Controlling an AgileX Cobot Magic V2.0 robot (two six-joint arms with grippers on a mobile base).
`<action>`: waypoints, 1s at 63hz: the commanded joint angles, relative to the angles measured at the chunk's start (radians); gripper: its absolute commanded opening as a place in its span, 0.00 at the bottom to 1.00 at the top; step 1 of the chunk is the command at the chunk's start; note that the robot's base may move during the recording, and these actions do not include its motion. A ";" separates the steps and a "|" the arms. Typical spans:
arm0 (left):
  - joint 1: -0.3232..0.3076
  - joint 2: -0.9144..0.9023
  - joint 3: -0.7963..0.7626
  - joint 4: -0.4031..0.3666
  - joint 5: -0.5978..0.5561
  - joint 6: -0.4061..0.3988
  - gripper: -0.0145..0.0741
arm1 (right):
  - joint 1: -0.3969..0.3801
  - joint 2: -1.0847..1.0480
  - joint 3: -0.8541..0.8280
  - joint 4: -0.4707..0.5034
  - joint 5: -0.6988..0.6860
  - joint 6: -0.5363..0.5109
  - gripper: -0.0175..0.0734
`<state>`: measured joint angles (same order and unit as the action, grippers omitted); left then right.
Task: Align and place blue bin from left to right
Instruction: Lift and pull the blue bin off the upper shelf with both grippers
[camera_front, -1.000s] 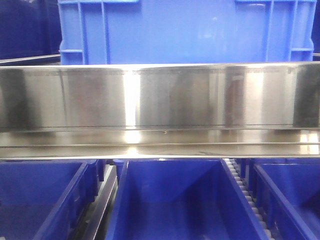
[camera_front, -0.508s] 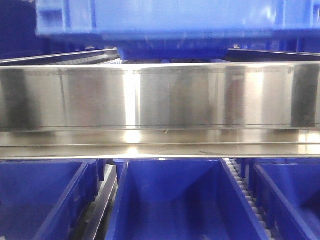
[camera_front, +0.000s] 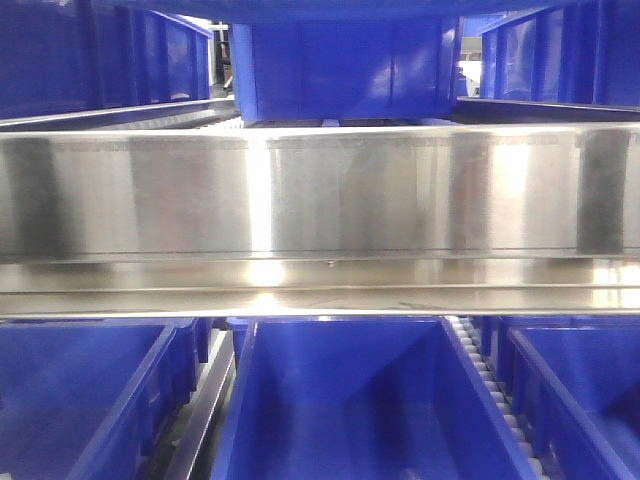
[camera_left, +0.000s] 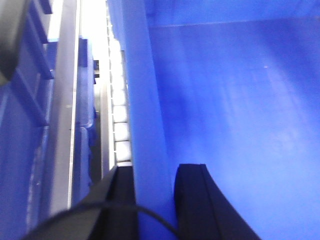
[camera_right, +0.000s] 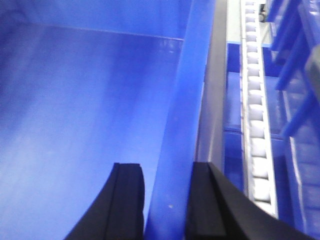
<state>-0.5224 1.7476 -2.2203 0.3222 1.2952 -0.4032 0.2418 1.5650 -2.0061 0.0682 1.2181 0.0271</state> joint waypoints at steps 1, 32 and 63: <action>-0.001 -0.027 -0.018 0.049 -0.074 0.009 0.15 | -0.001 -0.031 -0.025 -0.009 -0.073 -0.037 0.11; -0.001 -0.029 -0.018 0.065 -0.074 0.009 0.15 | -0.001 -0.031 -0.025 -0.009 -0.083 -0.037 0.11; -0.001 -0.029 -0.018 0.065 -0.074 0.009 0.15 | -0.001 -0.031 -0.025 -0.009 -0.083 -0.037 0.11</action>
<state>-0.5224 1.7462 -2.2203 0.3263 1.2973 -0.4032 0.2418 1.5650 -2.0061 0.0682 1.2176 0.0291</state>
